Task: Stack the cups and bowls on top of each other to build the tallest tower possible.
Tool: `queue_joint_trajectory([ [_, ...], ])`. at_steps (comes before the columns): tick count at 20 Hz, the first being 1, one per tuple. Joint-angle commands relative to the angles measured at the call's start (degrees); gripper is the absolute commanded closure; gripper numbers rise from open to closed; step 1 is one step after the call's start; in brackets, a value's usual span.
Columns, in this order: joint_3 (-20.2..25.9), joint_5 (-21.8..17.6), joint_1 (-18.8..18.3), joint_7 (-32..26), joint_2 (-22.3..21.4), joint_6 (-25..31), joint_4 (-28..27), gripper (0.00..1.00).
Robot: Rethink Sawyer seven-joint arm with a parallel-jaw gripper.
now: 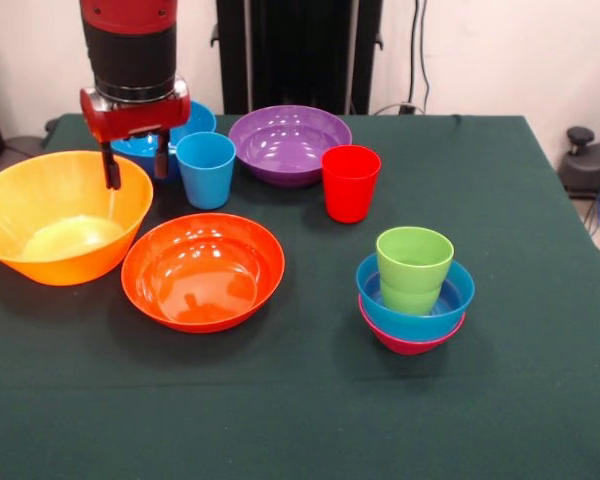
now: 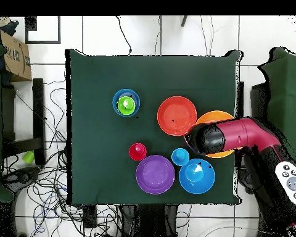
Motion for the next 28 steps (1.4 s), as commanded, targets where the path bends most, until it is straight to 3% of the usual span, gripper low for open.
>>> queue_joint_trajectory([
  [1, -0.9, -5.6, 1.2, -15.3, 5.5, 0.2, -1.4, 0.00],
  [4, -2.1, -7.6, 0.9, -13.5, 8.7, -2.4, -2.0, 0.00],
  [10, -2.1, -9.0, 0.4, -13.0, 10.3, -3.5, -2.5, 0.00],
  [28, -2.1, -11.6, -0.4, -13.6, 12.1, -3.4, -3.7, 0.00],
])
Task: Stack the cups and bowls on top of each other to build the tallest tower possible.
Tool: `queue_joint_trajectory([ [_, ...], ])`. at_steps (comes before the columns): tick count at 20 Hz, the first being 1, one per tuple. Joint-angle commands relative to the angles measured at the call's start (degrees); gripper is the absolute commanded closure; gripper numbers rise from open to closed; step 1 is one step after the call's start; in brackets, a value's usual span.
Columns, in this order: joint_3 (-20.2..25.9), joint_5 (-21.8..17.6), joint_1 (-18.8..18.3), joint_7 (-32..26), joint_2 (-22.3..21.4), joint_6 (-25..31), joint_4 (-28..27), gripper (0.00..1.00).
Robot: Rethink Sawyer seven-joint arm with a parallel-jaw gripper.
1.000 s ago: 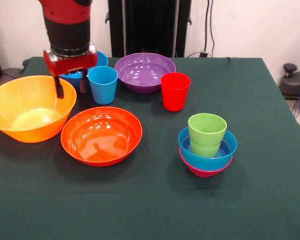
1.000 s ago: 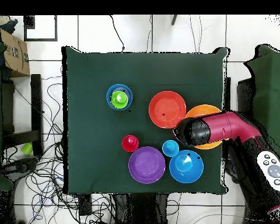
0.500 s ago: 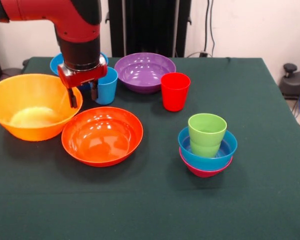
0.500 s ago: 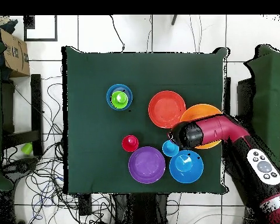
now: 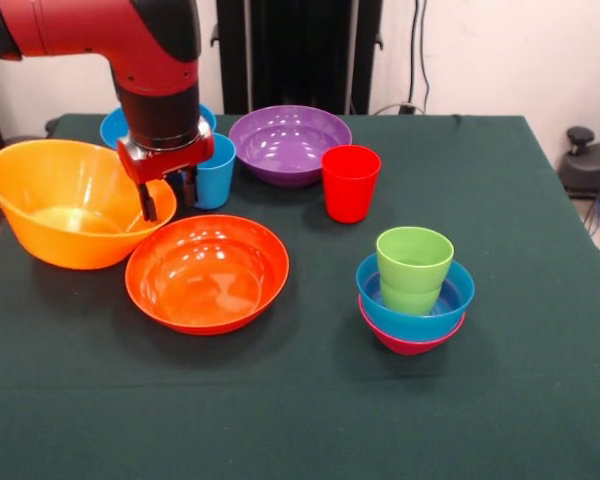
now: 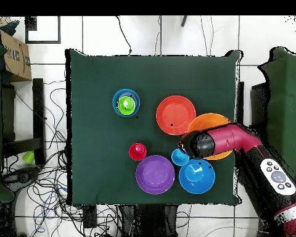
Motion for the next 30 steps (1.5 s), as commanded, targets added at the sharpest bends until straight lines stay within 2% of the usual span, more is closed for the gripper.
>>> queue_joint_trajectory([
  [1, -1.9, -5.2, 0.7, -13.9, 1.4, -1.5, -2.7, 0.00],
  [4, -0.8, -2.8, 0.2, -15.9, -1.5, 1.4, -1.3, 0.00],
  [8, -0.2, -1.7, 1.3, -14.5, -4.1, 2.0, 0.4, 0.00],
  [12, 0.7, 2.2, 1.4, -14.9, -7.4, 5.8, 2.1, 0.00],
  [16, 1.1, 4.4, 1.3, -15.5, -9.4, 7.4, 3.0, 0.00],
  [19, 0.4, 3.3, 2.1, -13.9, -8.7, 5.9, 2.6, 0.00],
  [22, -1.2, 0.3, 4.0, -9.6, -7.6, 2.3, 1.8, 0.00],
  [27, -2.5, -1.6, 5.9, -6.0, -6.2, 0.0, 0.9, 0.00],
  [30, -4.4, -2.7, 8.2, 0.3, -5.9, -2.5, 0.8, 0.00],
])
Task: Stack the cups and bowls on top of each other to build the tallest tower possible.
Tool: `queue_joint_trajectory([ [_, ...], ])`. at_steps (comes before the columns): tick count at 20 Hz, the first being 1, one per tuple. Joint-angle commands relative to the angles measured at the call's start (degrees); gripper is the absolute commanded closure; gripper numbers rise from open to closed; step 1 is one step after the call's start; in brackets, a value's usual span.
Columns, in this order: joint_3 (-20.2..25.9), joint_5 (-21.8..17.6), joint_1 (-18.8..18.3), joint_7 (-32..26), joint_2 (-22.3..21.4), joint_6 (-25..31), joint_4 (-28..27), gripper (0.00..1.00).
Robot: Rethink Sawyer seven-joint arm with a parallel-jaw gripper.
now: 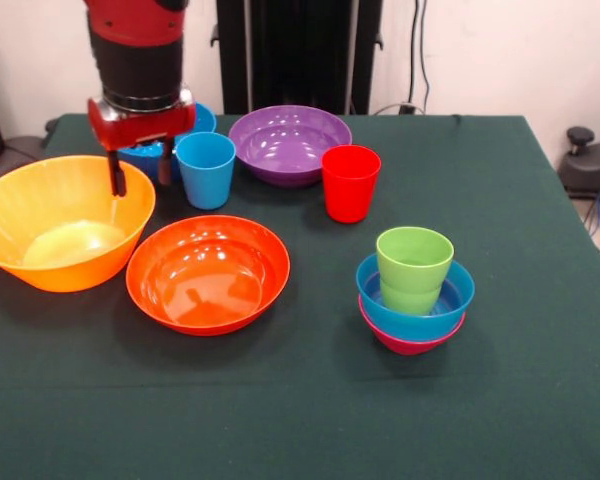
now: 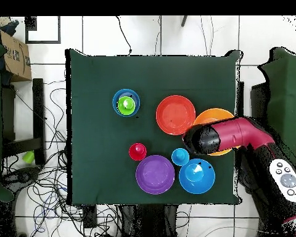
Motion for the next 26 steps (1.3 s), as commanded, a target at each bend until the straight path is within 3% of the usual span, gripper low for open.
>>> queue_joint_trajectory([
  [1, -4.8, -6.1, 6.7, 2.9, 2.1, -4.5, 0.8, 0.00],
  [5, -7.6, -6.0, 10.2, 9.8, 0.8, -6.7, 1.6, 0.00],
  [10, -14.9, -12.0, 18.0, 19.5, -1.0, -10.0, -1.0, 0.00],
  [15, -18.1, -12.7, 20.8, 19.6, -1.3, -10.3, -2.5, 0.00],
  [20, -19.1, -12.0, 19.0, 16.1, -2.4, -11.3, -2.0, 0.00],
  [26, -20.9, -13.4, 19.2, 15.8, -1.6, -12.2, -2.4, 0.00],
])
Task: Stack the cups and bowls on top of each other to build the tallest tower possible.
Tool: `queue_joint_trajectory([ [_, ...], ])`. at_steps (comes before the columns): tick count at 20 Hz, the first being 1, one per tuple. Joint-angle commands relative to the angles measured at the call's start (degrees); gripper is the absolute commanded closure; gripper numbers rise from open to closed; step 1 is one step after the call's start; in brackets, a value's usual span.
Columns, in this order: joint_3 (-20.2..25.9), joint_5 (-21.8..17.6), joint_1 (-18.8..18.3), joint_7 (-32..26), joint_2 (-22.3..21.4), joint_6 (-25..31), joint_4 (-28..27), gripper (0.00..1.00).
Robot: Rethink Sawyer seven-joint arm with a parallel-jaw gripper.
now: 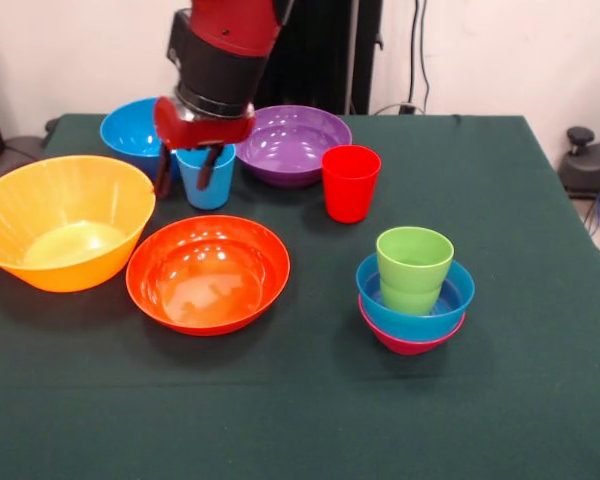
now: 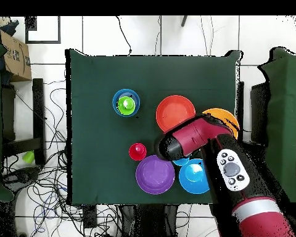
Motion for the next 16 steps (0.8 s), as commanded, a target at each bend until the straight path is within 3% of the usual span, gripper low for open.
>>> queue_joint_trajectory([
  [1, -5.6, -6.3, 0.3, 4.0, 1.2, -4.9, -2.5, 0.00],
  [5, -8.6, -9.7, 2.7, 8.8, 3.7, -6.6, -4.1, 0.00],
  [8, -11.9, -13.3, 5.8, 16.2, 6.7, -9.2, -5.7, 0.00],
  [12, -13.7, -12.8, 7.3, 18.9, 8.9, -10.8, -6.8, 0.00],
  [16, -14.3, -11.7, 7.1, 18.0, 11.0, -11.5, -8.4, 0.00],
])
